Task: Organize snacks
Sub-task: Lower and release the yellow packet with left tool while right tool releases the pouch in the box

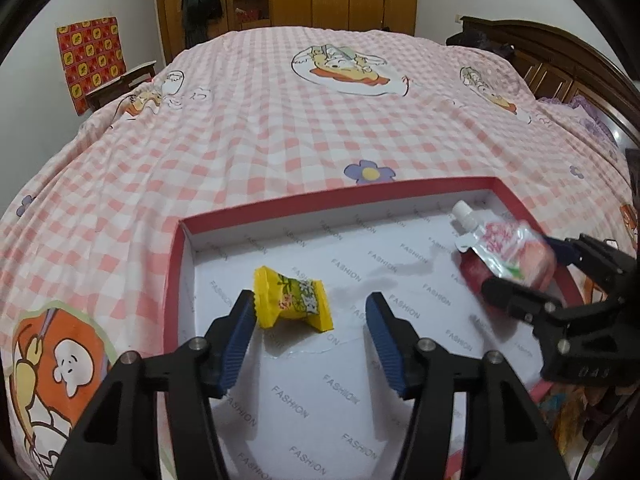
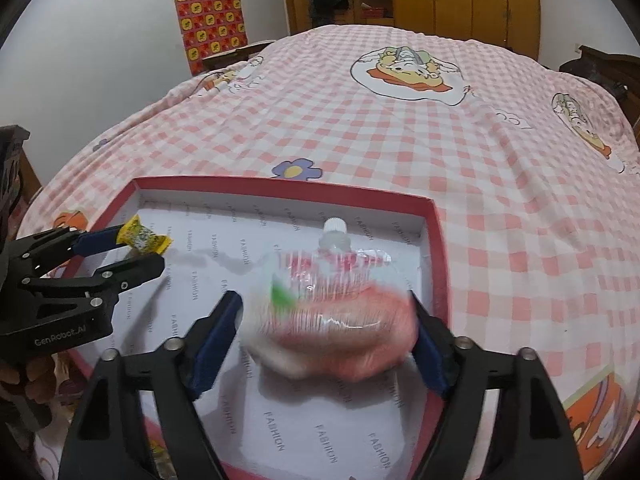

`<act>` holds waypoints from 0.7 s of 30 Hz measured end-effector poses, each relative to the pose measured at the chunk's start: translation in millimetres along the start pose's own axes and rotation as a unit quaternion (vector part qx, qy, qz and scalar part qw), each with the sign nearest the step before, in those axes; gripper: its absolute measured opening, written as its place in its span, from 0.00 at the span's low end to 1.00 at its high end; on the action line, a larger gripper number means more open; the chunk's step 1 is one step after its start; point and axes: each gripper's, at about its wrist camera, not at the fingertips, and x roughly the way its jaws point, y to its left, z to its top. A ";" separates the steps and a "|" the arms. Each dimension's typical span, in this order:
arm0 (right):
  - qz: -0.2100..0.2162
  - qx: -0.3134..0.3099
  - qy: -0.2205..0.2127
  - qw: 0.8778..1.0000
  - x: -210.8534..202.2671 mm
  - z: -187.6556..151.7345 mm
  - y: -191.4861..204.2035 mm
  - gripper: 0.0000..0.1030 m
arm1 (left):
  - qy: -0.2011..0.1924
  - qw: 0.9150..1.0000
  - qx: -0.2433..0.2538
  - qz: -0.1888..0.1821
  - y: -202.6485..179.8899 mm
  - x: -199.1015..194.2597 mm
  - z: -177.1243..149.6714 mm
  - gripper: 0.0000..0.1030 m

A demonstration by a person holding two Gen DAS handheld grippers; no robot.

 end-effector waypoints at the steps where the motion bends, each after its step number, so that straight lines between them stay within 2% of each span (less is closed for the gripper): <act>1: 0.002 0.000 0.000 1.000 -0.4 -0.5 1.6 0.82 | -0.002 1.000 -0.001 -0.001 0.4 -2.2 0.3 0.58; 10: 0.014 -0.002 -0.018 1.000 -18.9 -2.6 11.6 0.83 | -0.007 1.000 -0.022 -0.013 6.1 -29.5 -2.5 0.58; 21: 0.039 0.003 -0.044 0.998 -57.9 -9.1 19.8 0.83 | -0.007 0.999 -0.033 -0.011 9.4 -68.7 -22.3 0.58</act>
